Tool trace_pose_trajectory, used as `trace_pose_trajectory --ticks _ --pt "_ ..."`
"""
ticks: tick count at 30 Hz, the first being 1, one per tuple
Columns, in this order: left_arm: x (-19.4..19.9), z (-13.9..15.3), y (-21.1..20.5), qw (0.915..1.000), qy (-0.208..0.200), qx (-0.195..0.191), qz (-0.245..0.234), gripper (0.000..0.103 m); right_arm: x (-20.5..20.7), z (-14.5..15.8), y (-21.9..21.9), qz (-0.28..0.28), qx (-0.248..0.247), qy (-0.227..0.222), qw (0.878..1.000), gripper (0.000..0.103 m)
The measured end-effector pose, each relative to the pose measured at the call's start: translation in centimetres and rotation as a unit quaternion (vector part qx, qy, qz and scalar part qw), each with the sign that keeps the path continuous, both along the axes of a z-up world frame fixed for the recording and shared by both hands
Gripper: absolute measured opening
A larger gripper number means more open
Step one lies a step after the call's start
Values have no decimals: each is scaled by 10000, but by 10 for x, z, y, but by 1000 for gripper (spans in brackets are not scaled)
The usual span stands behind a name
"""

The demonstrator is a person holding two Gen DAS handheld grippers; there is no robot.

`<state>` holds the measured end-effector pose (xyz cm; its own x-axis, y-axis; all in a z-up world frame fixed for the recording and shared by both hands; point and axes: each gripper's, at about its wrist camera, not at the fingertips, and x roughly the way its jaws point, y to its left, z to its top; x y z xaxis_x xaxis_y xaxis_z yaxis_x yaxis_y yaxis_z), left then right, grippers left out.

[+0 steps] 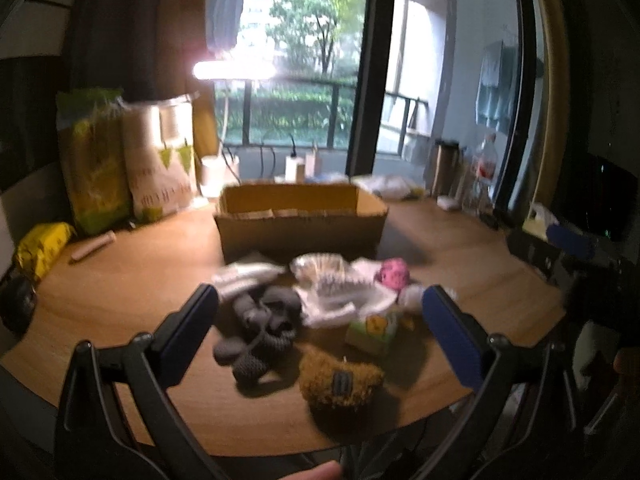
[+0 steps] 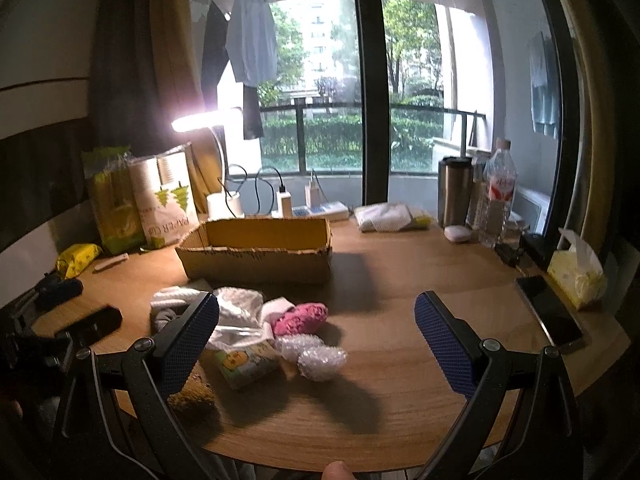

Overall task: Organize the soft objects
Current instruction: 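Grasp the brown fuzzy plush with the left tool while the right tool grasps the bubble-wrap bundle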

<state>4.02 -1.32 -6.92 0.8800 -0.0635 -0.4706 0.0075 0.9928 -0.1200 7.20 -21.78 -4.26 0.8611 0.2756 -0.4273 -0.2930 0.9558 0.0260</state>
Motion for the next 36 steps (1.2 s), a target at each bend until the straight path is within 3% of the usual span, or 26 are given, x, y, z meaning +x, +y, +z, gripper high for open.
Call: trace_pose_trajectory --ticks 11,20,24,26,30,36 --pt "26 -50 -12 9959 846 94 -313 102 24 -38 -3 2 1 525 9986 100" --pt "38 -75 -34 9880 1309 467 -667 101 44 -60 -8 12 69 832 9965 100" --pt "45 -85 -44 9839 1469 648 -790 88 54 -69 -11 0 106 962 9953 100" --pt "48 -89 -46 9822 1552 695 -798 86 57 -74 -12 5 118 1022 9947 100" --pt "53 -93 -46 9808 1622 752 -774 71 68 -85 -13 4 129 1188 9928 100" --pt "57 -94 -48 9801 1636 806 -786 67 83 -100 -9 103 151 1444 9893 100"
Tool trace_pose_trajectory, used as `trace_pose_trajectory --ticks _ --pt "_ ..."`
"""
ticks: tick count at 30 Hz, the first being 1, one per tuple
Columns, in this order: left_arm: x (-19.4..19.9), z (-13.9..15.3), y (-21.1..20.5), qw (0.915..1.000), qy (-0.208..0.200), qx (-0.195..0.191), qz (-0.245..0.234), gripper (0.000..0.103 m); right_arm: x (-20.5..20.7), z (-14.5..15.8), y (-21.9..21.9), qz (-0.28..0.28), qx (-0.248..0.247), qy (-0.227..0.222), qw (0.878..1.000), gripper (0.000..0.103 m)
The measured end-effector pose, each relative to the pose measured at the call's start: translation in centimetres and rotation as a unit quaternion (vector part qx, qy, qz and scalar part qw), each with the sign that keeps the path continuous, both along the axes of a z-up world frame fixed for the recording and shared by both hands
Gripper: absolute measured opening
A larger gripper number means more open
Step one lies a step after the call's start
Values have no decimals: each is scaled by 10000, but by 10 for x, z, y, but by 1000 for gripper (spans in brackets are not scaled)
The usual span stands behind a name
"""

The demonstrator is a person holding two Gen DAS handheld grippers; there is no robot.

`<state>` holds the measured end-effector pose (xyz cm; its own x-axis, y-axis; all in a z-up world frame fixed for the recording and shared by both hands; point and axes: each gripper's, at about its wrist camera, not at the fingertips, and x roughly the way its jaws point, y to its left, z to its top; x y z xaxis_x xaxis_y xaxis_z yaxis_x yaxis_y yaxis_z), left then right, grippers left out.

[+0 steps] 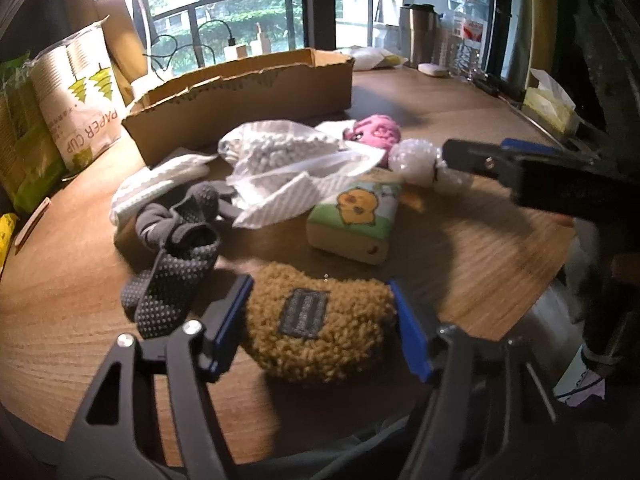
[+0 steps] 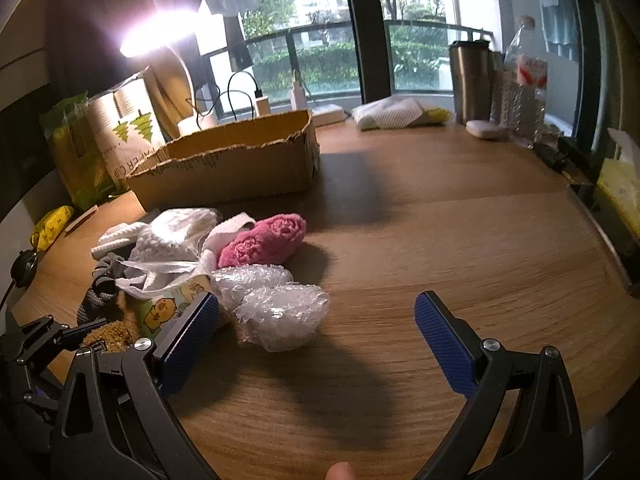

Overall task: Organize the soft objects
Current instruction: 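Grasp the brown fuzzy plush with the left tool while the right tool grasps the bubble-wrap bundle, then carry the brown plush and bubble wrap over the cardboard box with both tools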

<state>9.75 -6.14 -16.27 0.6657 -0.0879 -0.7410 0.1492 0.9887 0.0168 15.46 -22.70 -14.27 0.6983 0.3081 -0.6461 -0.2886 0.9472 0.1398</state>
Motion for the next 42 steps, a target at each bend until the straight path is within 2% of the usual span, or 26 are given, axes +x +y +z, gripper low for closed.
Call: trace_pose_trajectory --ticks 2,6,9,11,19,33,42 --pt "1 1 0 10000 -3 8 -8 66 3 -3 3 53 17 52 10000 93" --pt "0 5 -2 10000 -45 -24 -49 64 10 -10 8 115 14 174 9998 89" --pt "-2 11 -4 9998 -141 -44 -99 64 11 -11 10 191 25 219 9996 70" --pt "-4 16 -4 9997 -225 -74 -108 64 12 -13 12 188 -55 274 9994 51" --pt "-6 34 3 9985 -492 -220 -71 64 5 0 10 183 -70 136 9997 46" --pt "0 61 17 9951 -893 -411 105 64 -8 41 17 345 -87 -273 9990 46" --pt "18 78 29 9929 -1063 -473 251 64 1 61 28 487 -79 -433 9978 46"
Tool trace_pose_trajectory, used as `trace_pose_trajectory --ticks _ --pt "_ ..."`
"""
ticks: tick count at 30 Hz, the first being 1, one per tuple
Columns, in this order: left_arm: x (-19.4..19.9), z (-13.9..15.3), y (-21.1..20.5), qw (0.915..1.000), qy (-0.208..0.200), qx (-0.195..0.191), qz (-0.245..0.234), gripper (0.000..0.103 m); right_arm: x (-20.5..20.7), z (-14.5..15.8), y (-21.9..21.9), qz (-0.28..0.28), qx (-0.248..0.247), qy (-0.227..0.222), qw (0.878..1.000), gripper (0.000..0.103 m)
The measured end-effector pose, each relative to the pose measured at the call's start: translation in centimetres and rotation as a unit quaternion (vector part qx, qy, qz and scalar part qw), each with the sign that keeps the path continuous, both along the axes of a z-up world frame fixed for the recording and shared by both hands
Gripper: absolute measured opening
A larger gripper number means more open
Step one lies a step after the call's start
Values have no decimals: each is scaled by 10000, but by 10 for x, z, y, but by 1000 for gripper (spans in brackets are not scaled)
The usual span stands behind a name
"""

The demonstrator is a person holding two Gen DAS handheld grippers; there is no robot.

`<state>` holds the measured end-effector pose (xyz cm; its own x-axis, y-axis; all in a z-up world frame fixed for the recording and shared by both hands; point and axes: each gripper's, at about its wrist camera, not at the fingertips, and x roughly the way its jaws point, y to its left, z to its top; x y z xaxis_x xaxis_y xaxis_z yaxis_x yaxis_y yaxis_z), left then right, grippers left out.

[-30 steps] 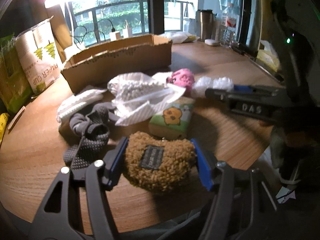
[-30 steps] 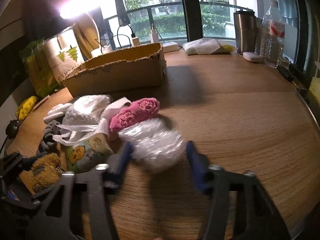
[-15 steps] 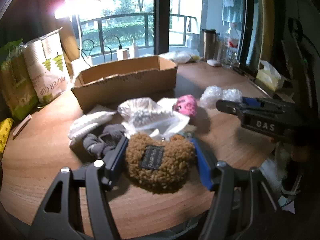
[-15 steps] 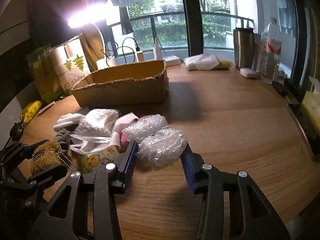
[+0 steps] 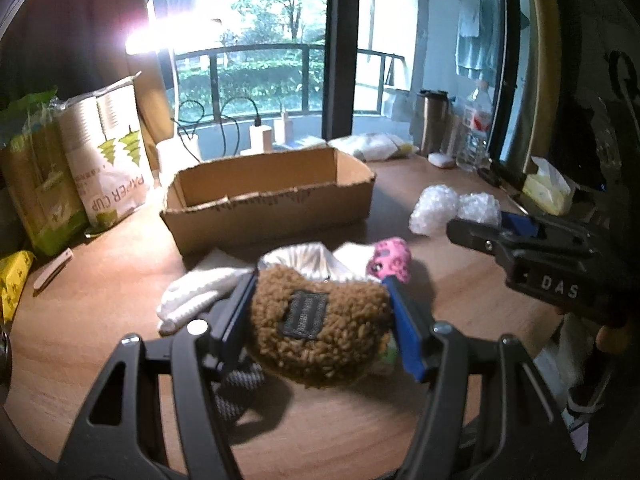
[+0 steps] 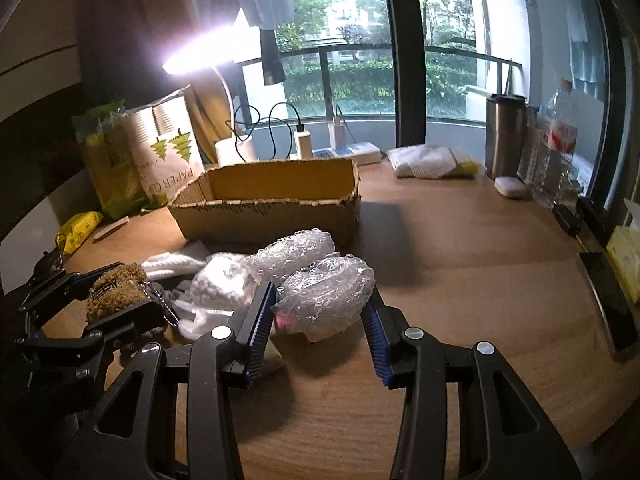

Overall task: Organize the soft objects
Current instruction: 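Carry the brown plush and bubble wrap over the cardboard box with both tools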

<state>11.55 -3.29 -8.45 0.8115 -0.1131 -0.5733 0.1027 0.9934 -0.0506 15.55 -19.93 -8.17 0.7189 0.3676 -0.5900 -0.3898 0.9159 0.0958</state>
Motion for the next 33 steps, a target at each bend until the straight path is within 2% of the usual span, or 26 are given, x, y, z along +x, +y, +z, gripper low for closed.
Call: trace_pose_trajectory --ticks 23,33 --pt "70 39 29 9978 -525 -218 346 64 61 30 20 171 10 -292 9994 46" --pt "108 48 35 9962 -664 -343 441 64 88 34 25 236 30 -359 9991 46"
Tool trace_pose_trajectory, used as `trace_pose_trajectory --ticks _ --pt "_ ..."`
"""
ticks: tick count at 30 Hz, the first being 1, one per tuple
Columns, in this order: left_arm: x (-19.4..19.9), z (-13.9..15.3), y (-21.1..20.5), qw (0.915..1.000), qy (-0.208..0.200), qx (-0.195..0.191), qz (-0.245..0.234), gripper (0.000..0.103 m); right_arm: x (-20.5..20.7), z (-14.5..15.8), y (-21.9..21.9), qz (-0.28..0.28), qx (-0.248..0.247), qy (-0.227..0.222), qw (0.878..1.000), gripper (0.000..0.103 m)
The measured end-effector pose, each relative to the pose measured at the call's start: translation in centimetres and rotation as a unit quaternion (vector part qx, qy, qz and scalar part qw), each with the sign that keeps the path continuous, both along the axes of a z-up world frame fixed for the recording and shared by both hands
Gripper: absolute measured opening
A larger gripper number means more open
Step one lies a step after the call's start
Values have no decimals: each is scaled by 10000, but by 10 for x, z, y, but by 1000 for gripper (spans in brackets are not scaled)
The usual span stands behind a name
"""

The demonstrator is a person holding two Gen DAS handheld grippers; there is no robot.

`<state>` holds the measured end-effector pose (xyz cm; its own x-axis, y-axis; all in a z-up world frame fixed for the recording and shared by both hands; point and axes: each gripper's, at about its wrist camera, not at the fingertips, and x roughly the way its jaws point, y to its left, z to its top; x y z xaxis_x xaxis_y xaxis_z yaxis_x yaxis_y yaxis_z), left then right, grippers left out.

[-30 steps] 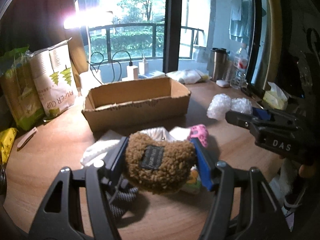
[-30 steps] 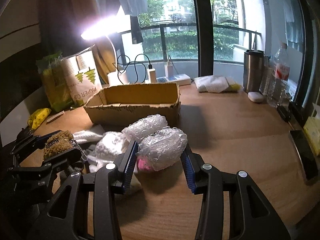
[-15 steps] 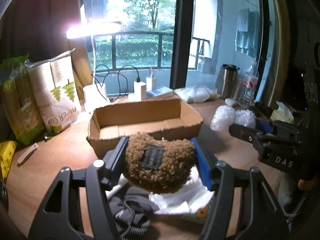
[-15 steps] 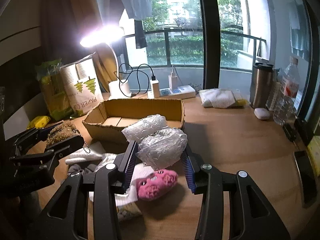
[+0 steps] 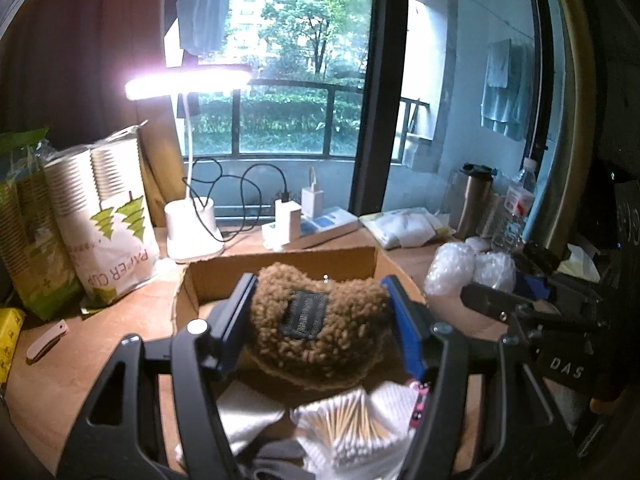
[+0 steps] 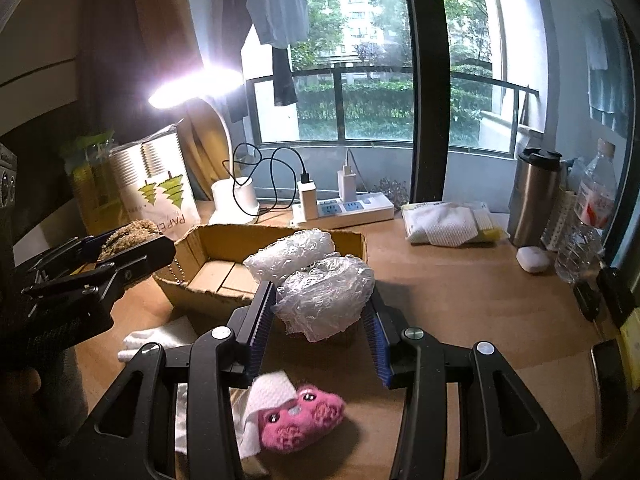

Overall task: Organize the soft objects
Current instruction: 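Carry the brown plush and bubble wrap over the cardboard box with both tools, then open both tools to drop the plush and bubble wrap into the box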

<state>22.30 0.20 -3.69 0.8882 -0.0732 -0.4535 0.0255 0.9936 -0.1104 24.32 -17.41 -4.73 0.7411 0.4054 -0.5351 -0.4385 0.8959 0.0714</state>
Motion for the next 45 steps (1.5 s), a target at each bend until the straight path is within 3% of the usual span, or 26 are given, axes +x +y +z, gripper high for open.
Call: trace_pose_trajectory --ticks 9,25,33,38,45 --pt "37 -11 -2 9999 139 -89 16 64 31 -7 6 44 16 79 10000 46" --pt "94 -62 4 9949 950 -324 57 67 75 -43 22 241 28 600 9979 46" --pt "94 -66 5 9938 1057 -328 75 76 78 -52 27 301 -39 760 9966 49" --pt "86 -61 10 9943 1000 -338 145 79 74 -48 25 271 -15 743 9969 59" --pt "64 -50 17 9955 857 -334 212 80 60 -36 18 111 -33 624 9980 59"
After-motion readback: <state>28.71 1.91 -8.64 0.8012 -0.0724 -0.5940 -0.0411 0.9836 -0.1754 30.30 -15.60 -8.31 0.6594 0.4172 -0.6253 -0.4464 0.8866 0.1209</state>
